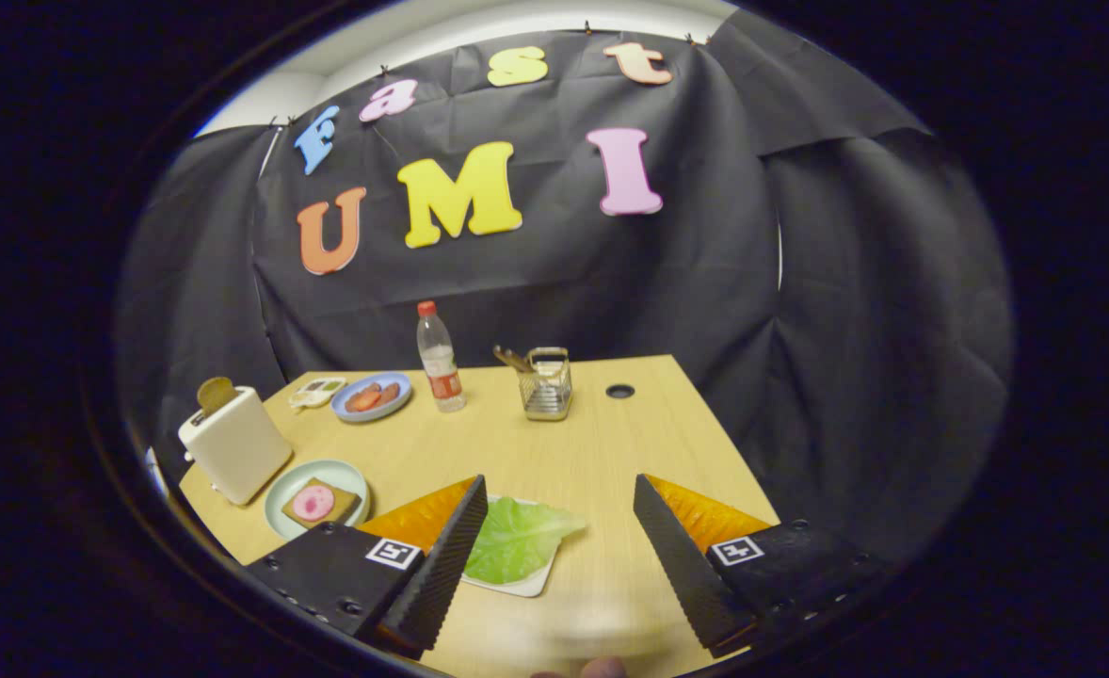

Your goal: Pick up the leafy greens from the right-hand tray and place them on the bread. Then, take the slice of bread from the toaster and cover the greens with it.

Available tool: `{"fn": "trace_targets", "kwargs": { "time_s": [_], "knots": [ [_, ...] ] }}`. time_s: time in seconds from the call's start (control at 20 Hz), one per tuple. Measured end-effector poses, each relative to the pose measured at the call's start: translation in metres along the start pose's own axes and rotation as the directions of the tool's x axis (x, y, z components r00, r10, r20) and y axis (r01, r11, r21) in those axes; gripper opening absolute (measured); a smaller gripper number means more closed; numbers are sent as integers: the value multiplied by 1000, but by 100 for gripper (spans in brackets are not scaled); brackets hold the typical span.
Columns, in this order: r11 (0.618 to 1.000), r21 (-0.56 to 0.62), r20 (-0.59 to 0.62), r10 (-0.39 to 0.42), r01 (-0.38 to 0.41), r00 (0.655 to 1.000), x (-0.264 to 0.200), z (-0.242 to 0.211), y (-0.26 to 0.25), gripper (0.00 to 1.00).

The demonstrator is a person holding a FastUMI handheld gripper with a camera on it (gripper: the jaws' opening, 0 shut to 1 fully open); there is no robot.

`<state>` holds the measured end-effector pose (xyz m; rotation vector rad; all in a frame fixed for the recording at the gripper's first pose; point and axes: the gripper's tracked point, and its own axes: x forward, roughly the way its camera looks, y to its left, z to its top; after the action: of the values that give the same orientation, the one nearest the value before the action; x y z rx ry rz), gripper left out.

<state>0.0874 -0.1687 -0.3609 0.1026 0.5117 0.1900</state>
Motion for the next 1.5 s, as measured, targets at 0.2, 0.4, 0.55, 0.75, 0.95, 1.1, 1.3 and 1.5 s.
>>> {"fn": "trace_targets", "kwargs": {
  "time_s": [0.2,0.4,0.55,0.75,0.95,1.1,1.3,1.5],
  "knots": [
    [999,29,-98,40,-37,994,67,-42,-6,96],
    [998,56,-168,35,-26,985,101,-68,-13,96],
    [996,73,-197,60,-46,979,109,-77,-6,95],
    [995,78,-210,72,-57,975,117,-81,-1,64],
    [996,71,-207,62,-48,976,119,-73,-5,26],
    [998,44,-196,53,-46,979,119,-68,-3,9],
    [993,92,-165,94,-79,982,107,-50,5,0],
    [988,121,-118,115,-101,986,90,-22,15,0]
  ]
}}
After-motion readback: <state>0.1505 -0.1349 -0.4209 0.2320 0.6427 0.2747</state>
